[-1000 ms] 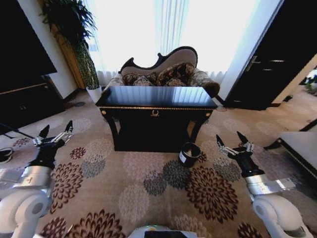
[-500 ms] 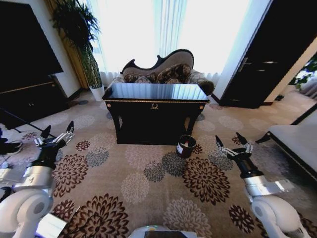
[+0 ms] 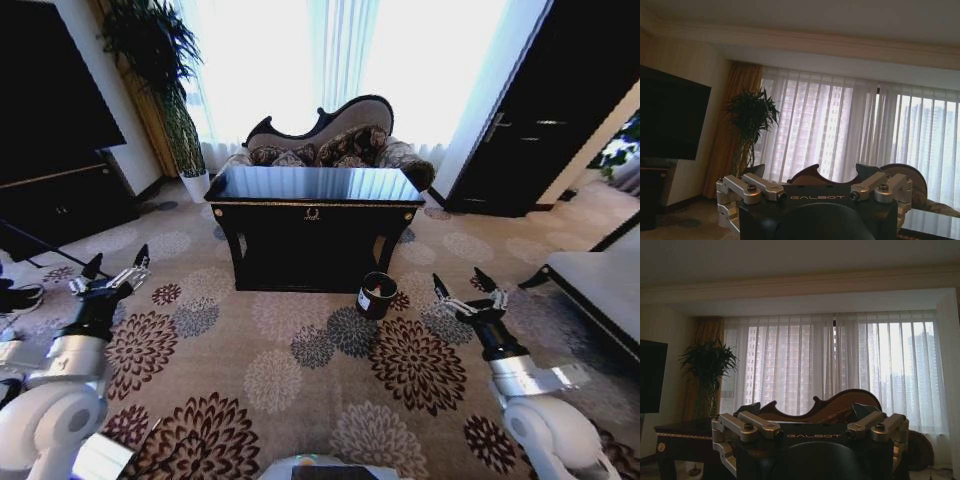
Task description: Move to the front of the table and place the trash on the table into the trash bin.
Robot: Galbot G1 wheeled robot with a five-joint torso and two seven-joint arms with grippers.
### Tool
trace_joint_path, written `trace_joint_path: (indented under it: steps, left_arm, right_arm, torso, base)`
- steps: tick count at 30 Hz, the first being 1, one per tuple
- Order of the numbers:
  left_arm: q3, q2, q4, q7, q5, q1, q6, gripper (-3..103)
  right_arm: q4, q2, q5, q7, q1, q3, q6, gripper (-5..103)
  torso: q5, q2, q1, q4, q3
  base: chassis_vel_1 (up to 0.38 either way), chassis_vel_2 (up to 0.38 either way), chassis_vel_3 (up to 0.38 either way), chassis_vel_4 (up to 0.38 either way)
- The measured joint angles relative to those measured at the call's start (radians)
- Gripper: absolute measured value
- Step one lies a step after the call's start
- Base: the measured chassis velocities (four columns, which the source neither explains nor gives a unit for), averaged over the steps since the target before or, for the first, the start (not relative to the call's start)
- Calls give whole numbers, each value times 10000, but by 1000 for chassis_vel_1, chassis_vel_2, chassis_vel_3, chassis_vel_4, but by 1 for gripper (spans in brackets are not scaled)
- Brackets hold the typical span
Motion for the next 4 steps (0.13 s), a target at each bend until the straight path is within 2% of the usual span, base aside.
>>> trace_joint_path:
  steps: [4]
  left_arm:
    - [-16, -34, -50, 1, 13, 40, -1, 100]
  right_arm:
    - [0, 80, -103, -1, 47, -85, -79, 100]
  torso:
    - [-1, 1, -5, 1, -2]
  base:
    - [0, 0, 0, 0]
